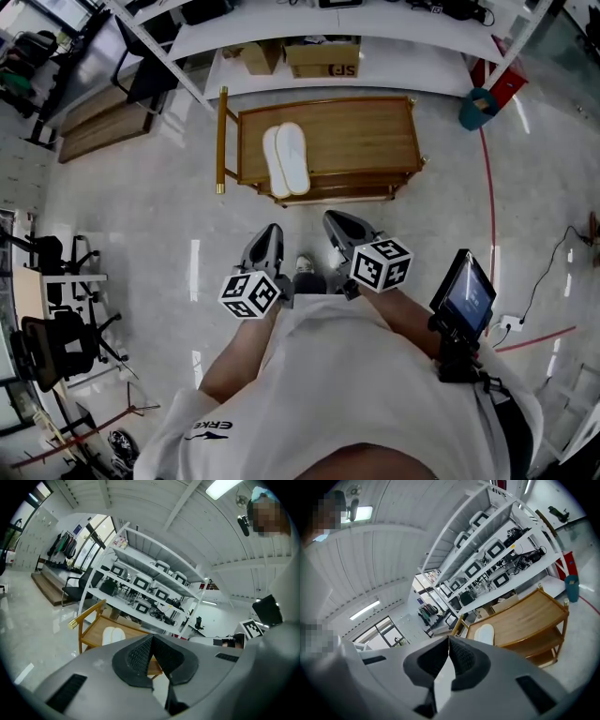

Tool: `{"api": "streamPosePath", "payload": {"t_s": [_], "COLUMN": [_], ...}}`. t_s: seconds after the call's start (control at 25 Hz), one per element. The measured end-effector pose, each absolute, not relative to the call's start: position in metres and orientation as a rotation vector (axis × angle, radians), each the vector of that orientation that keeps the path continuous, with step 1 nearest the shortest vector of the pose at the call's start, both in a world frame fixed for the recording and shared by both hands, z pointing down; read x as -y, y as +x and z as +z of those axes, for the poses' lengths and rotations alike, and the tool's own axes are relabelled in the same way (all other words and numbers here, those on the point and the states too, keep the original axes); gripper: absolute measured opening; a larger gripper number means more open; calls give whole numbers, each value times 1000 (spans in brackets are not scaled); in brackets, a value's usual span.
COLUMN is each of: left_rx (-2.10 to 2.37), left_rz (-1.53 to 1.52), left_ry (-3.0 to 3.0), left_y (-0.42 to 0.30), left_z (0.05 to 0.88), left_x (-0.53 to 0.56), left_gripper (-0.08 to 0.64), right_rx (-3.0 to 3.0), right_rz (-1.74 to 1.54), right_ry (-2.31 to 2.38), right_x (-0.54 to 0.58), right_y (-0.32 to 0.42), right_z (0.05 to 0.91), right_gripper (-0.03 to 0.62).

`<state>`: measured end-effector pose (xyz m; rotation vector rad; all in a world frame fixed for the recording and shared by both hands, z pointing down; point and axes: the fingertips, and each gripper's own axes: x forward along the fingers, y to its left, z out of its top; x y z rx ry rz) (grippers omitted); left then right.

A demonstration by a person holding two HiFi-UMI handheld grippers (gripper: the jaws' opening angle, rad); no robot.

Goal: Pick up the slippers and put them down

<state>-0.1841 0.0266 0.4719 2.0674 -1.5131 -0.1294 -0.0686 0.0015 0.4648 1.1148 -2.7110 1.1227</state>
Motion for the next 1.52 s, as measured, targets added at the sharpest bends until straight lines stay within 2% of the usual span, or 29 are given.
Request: {"api": "streamPosePath", "payload": {"t_s": [0.8, 1.4, 1.44, 1.52], "left_rx": [1436, 1228, 1203, 1155], "left_rz": [66, 95, 81, 63], "left_ry": [1895, 1790, 1784, 1762], "left_y": [-243, -250, -250, -249], "left_z": [578, 677, 682, 694], "left_x": [79, 97, 97, 96], "left_gripper": [5, 21, 55, 113], "right_rx": [2424, 2281, 2281, 2268], "right_rz": [1268, 1501, 1543, 1623], "right_ry": [1145, 1070, 1044, 1010], "right_x": [102, 124, 124, 122], "right_y": [-107, -125, -128, -132], "right_z": [573, 667, 671, 679], "right_gripper": [6, 8, 24, 101]}}
